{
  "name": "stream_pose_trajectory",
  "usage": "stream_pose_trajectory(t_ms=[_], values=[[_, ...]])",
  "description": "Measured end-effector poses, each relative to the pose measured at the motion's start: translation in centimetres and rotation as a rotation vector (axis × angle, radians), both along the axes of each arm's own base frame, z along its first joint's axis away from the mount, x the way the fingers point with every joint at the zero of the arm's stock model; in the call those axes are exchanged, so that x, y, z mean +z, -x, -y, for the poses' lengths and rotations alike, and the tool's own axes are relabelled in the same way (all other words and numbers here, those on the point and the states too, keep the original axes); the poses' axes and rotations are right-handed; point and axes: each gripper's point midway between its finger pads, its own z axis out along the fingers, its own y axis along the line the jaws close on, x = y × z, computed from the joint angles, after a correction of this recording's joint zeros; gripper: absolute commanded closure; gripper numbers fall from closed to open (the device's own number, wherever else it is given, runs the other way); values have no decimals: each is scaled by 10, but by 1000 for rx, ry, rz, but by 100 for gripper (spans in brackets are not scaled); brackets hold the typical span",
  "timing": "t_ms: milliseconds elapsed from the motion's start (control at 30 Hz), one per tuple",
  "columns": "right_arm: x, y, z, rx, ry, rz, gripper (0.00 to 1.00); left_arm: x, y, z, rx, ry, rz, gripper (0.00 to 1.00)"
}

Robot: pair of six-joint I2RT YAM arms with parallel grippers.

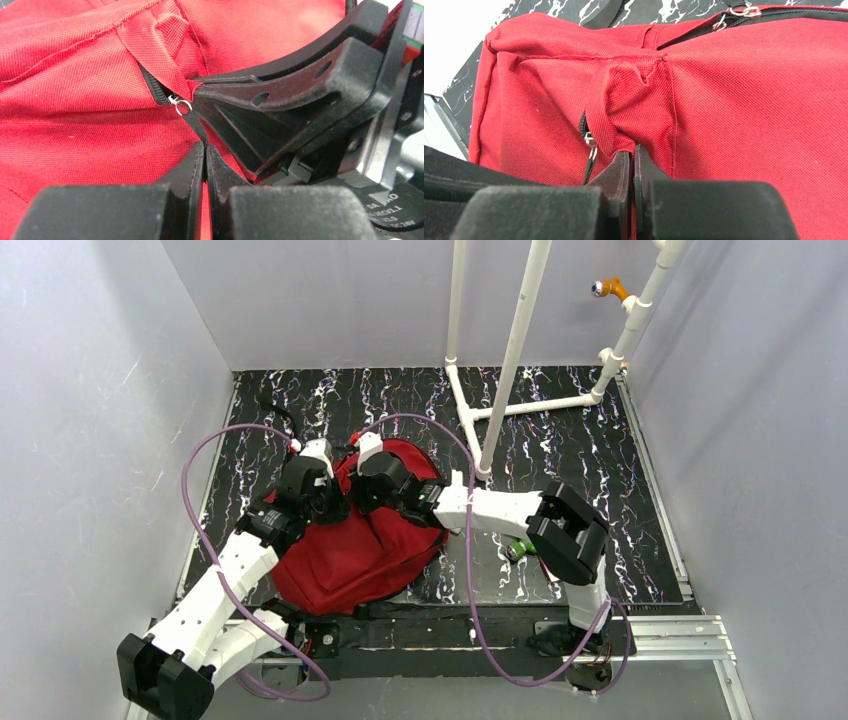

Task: Pack the student bag
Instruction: Unzip the student bag at the center of the board.

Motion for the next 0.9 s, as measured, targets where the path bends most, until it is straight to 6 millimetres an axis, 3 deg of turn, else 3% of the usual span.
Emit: stream_pose_trajectory(t_ms=[100,367,467,567,667,767,900], values=[[-5,1,-2,16,-2,-28,69,-6,4,0,12,13,-17,100],[8,4,14,66,-34,-45,41,4,3,-8,8,-38,-3,100],[27,8,29,66,-56,-27,35,8,1,-4,-7,-40,-24,68],[52,15,41,73,-90,12,33,11,0,1,-15,-35,-44,44],[67,14,45,82,-104,57,35,14,3,-4,5,-45,-42,30],[66,14,43,95,-97,71,36,25,3,-16,52,-70,-4,23],[61,15,30,103,-82,64,46,66,3,-41,152,-82,152,25]])
